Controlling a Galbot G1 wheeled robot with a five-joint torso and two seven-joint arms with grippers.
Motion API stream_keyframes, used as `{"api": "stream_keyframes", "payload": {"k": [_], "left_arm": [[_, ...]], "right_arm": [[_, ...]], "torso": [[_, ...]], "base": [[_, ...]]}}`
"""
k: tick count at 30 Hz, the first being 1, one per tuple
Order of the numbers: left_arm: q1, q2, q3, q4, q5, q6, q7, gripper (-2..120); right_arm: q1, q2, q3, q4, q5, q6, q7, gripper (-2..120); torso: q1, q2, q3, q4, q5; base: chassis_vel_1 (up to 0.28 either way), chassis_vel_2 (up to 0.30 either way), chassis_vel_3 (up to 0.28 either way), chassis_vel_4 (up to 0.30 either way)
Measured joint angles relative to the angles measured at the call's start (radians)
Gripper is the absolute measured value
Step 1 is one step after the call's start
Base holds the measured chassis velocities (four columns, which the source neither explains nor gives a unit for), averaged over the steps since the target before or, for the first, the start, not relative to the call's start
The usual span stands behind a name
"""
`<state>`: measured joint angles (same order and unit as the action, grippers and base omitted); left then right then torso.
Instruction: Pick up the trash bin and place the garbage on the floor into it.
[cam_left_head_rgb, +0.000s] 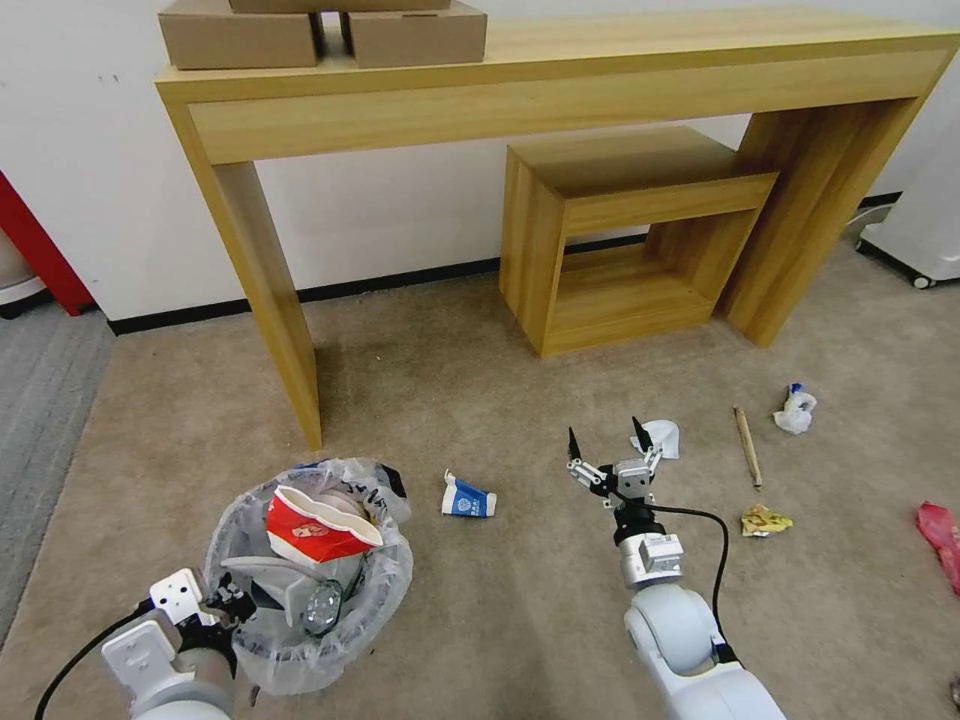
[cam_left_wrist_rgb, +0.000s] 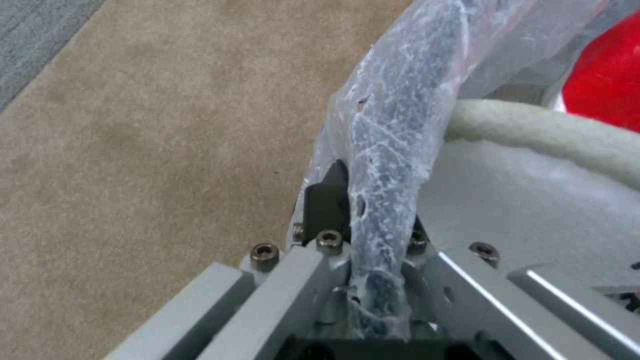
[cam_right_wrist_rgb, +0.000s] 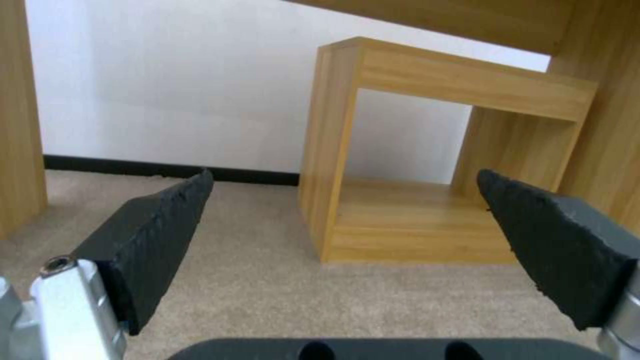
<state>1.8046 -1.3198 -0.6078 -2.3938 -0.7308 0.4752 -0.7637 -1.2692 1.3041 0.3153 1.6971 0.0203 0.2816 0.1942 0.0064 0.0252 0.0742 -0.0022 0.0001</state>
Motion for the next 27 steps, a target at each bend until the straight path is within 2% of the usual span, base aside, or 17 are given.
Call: {"api": "stream_keyframes", "payload": {"k": [12,27], "left_arm": [[0.008,-0.013,0.011,-0.001,0.02,0.0,0.004,0],[0.009,-0.001,0.017,0.002,0.02,-0.003,0.008,0]], "right_arm": [[-0.024,0.006,0.025,0.002,0.002,0.065,-0.021,100],[-0.016,0.015,0.021,-0.01,0.009,0.087,-0.041,100]], "torso": [[0.0,0.0,0.0,0.0001,0.0],[0.0,0.0,0.0,0.0,0.0]], "base": [[0.0,0.0,0.0,0.0],[0.0,0.0,0.0,0.0]]}}
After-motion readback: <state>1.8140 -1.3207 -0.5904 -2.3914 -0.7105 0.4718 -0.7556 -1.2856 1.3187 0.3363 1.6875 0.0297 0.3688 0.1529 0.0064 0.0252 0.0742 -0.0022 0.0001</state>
